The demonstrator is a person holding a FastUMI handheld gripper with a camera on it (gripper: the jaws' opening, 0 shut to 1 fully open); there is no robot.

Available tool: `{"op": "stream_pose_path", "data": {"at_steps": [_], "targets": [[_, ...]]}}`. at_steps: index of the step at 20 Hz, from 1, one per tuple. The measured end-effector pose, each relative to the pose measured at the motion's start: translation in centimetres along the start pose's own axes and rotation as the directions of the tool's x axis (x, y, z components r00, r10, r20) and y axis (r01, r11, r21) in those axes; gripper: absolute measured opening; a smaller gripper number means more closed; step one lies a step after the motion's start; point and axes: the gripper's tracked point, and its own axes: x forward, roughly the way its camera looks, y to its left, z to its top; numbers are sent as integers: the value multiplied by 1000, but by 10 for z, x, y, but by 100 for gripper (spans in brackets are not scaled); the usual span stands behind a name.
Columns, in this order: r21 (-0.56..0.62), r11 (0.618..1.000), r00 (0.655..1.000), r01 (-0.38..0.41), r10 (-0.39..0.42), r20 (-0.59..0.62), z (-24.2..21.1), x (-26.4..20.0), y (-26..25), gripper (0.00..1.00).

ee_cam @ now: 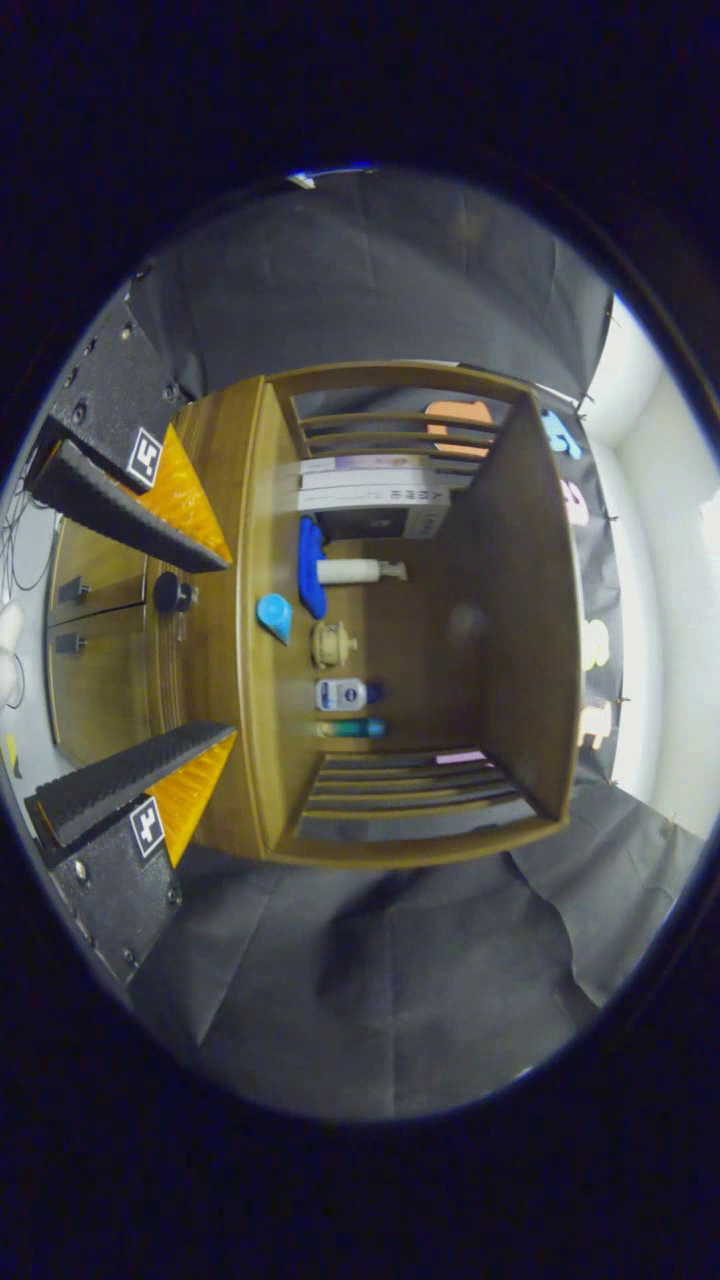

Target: Pull open the drawer, take out the items inside it, and place them on the countertop above the cabinet.

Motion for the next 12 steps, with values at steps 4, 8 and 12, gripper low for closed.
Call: {"op": "stream_pose_path", "data": {"at_steps": [4, 8, 12], "targets": [[-32, 999, 1000, -4, 5, 29, 8, -14, -6, 97], [-2, 1000, 1000, 1, -1, 20, 4, -14, -15, 97], [59, 998, 1000, -6, 6, 1, -4, -10, -24, 97]]}}
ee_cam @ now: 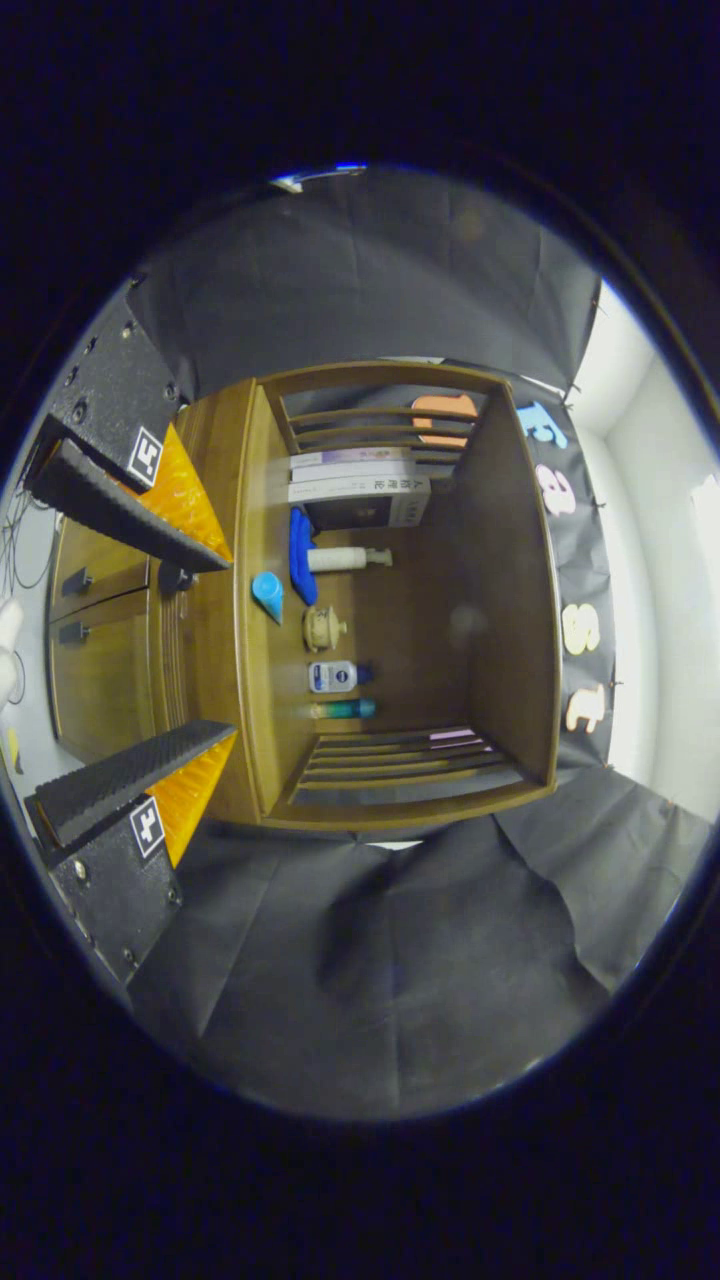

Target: Pull open the drawer, take out the items inside it, and place them on the countertop above the cabinet.

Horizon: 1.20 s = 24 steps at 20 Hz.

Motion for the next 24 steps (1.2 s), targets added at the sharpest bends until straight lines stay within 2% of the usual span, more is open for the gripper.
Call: {"op": "stream_pose_path", "data": {"at_steps": [5, 13, 24], "targets": [[6, 1000, 1000, 18, -17, -23, -12, 8, -14, 98], [-2, 1000, 998, 5, -5, -58, -29, 14, -10, 98], [-12, 1000, 998, -6, 5, -56, -31, 14, -8, 98]]}}
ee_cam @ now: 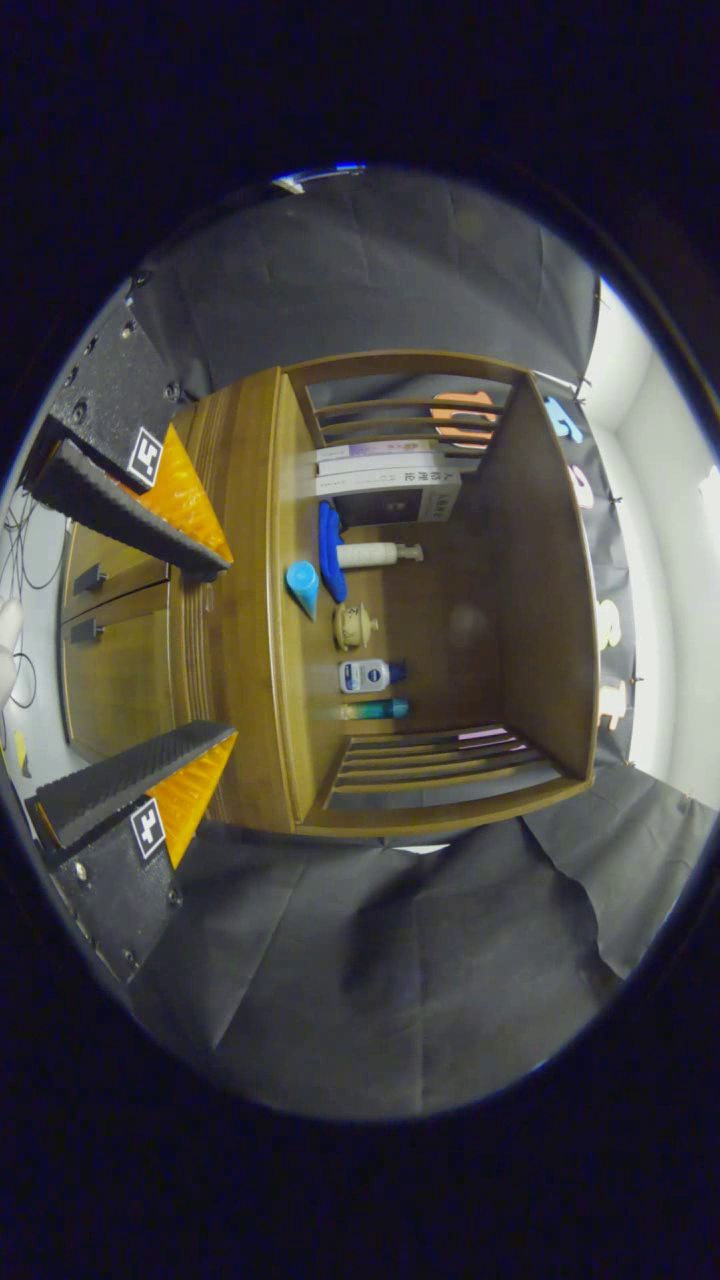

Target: Pull open the drawer, take out the items inside it, and place them on the countertop above the cabinet.

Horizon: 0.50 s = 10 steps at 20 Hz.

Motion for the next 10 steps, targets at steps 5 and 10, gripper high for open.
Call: {"op": "stream_pose_path", "data": {"at_steps": [5, 10], "targets": [[-8, 1000, 1000, 2, -2, -6, -3, 1, -1, 98], [-16, 1000, 1000, 3, -3, -4, -4, 2, -1, 98]]}}
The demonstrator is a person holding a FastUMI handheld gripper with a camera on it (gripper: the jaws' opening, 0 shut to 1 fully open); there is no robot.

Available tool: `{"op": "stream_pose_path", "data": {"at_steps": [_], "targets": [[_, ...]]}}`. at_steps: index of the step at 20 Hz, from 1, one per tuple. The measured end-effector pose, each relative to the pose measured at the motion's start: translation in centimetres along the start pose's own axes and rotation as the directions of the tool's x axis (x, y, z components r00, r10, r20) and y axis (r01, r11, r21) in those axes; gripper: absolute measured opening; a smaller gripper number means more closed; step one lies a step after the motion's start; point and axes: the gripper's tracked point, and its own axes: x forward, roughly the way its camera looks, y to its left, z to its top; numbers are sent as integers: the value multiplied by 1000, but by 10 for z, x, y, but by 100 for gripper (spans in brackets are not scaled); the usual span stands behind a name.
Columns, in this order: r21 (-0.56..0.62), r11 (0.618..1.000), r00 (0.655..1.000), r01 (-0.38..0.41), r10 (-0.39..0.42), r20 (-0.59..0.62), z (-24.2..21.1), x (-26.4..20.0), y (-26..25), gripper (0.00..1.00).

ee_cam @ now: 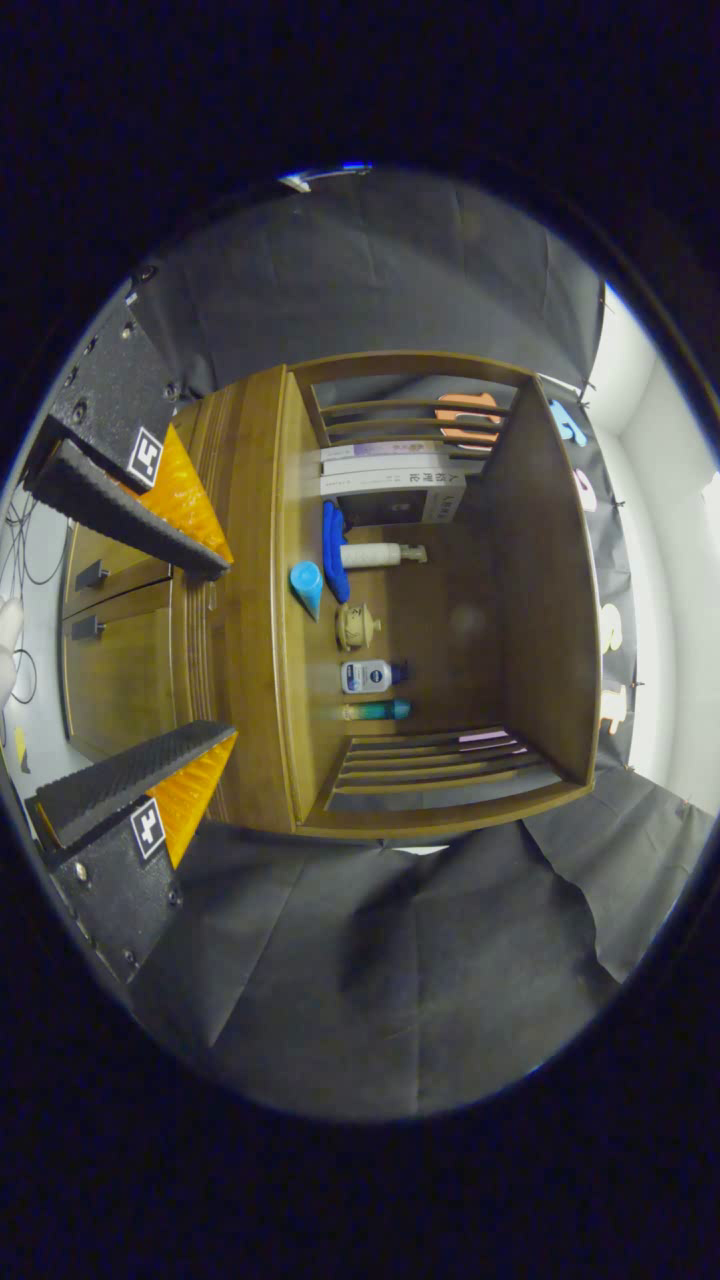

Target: Pull open the drawer, take out the items inside it, and place them on the countertop above the cabinet.

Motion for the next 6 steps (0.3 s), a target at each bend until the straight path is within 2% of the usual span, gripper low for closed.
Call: {"op": "stream_pose_path", "data": {"at_steps": [6], "targets": [[-2, 1000, 1000, -2, 2, -5, -3, 0, 0, 98]]}}
